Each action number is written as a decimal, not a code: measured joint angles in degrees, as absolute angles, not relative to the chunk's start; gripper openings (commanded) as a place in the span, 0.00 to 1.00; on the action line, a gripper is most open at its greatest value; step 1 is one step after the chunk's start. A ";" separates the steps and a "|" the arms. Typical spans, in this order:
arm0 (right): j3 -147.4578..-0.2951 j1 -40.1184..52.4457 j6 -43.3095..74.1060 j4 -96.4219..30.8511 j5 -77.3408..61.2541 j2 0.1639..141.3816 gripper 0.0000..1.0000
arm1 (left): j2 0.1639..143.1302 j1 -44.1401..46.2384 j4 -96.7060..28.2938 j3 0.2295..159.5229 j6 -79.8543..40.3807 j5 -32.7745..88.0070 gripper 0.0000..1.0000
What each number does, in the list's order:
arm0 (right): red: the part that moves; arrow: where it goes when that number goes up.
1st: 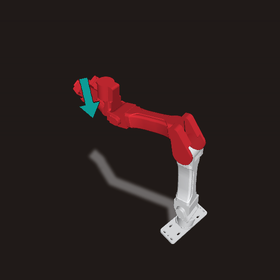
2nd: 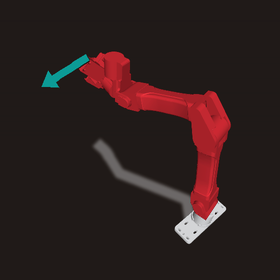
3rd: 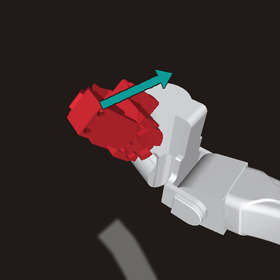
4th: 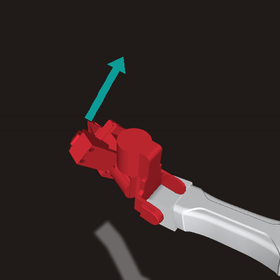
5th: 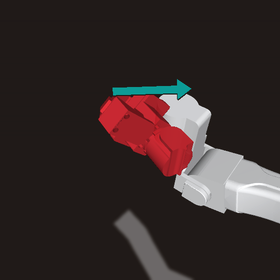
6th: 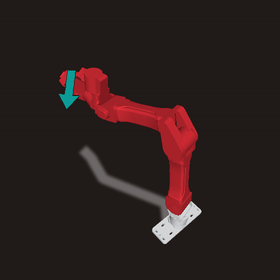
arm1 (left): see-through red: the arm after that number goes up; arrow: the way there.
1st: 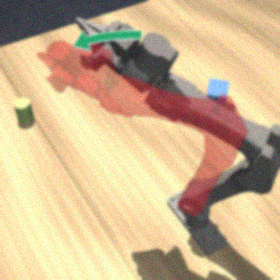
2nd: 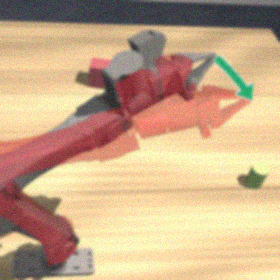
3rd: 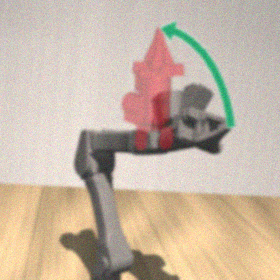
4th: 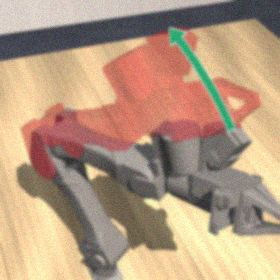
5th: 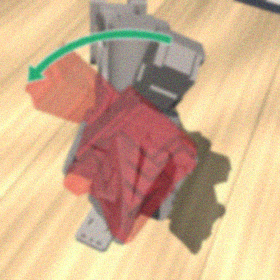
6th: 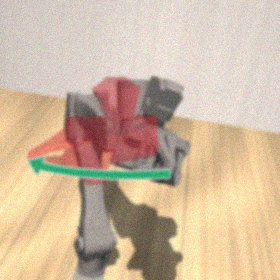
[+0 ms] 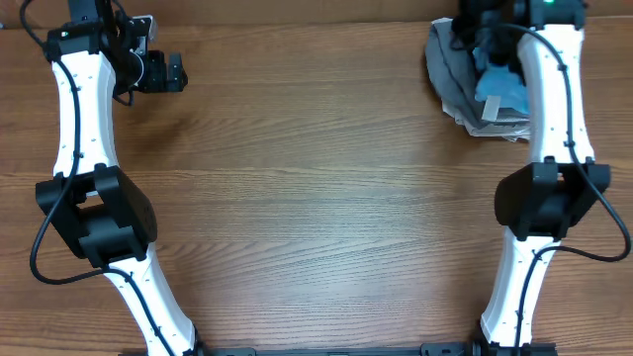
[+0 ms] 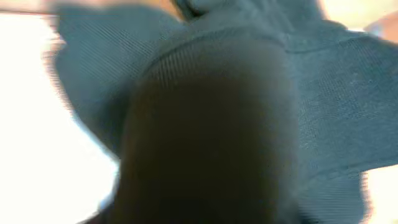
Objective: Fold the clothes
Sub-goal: 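Place the black shirt onto the folded clothes stack with the right gripper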
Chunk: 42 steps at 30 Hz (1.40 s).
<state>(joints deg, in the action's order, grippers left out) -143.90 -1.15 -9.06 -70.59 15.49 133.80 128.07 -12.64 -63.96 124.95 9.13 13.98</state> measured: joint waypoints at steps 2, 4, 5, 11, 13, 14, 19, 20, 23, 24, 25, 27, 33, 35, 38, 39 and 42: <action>-143.98 0.45 -8.80 -70.67 14.06 133.62 0.72 | 128.07 -12.64 -63.99 124.95 9.13 13.98 1.00; -144.00 1.69 -8.64 -71.33 13.06 133.60 0.73 | 128.07 -12.64 -63.96 124.95 9.13 13.98 1.00; -144.00 2.24 -8.54 -71.99 12.43 133.60 0.73 | 128.07 -12.64 -63.94 124.95 9.13 13.98 1.00; -145.82 3.25 -7.84 -74.19 6.46 133.27 0.76 | 128.07 -12.64 -63.55 124.95 9.13 13.98 1.00; -146.67 3.25 -7.66 -74.04 4.25 132.29 0.76 | 128.07 -12.64 -63.53 124.95 9.13 13.98 1.00; -147.06 3.25 -7.66 -73.82 3.27 131.46 0.78 | 128.07 -12.64 -63.51 124.95 9.13 13.98 1.00; -149.42 2.66 -7.53 -69.73 0.54 126.43 0.79 | 128.07 -12.64 -63.35 124.95 9.13 13.96 1.00; -149.93 2.20 -7.51 -68.60 0.21 125.49 0.78 | 128.07 -12.64 -63.35 124.95 9.13 13.98 1.00; -150.32 -0.30 -7.07 -64.88 -0.21 123.57 0.75 | 128.07 -12.64 -63.35 124.95 9.13 13.98 1.00; -150.30 -1.48 -6.59 -63.55 -0.27 123.44 0.75 | 128.07 -12.64 -63.35 124.95 9.13 13.98 1.00; -150.08 -2.74 -6.22 -62.28 -0.45 123.46 0.75 | 128.07 -12.64 -63.35 124.95 9.13 13.98 1.00; -148.86 -5.45 -5.65 -60.75 -1.19 124.05 0.75 | 128.07 -12.64 -63.35 124.95 9.13 13.98 1.00; -144.70 -10.57 -4.56 -63.20 -5.43 130.06 0.75 | 128.07 -12.64 -63.35 124.95 9.13 13.98 1.00; -142.58 -10.85 -4.12 -64.58 -6.26 132.73 0.75 | 128.07 -12.64 -63.35 124.95 9.13 13.98 1.00; -138.28 -10.74 -3.44 -64.99 -7.14 136.27 0.75 | 128.07 -12.64 -63.35 124.95 9.13 13.98 1.00; -136.51 -10.72 -3.25 -64.55 -7.25 136.84 0.75 | 128.07 -12.64 -63.35 124.95 9.13 13.98 1.00; -132.38 -10.74 -2.96 -61.89 -7.27 136.84 0.77 | 128.07 -12.64 -63.35 124.95 9.13 13.98 1.00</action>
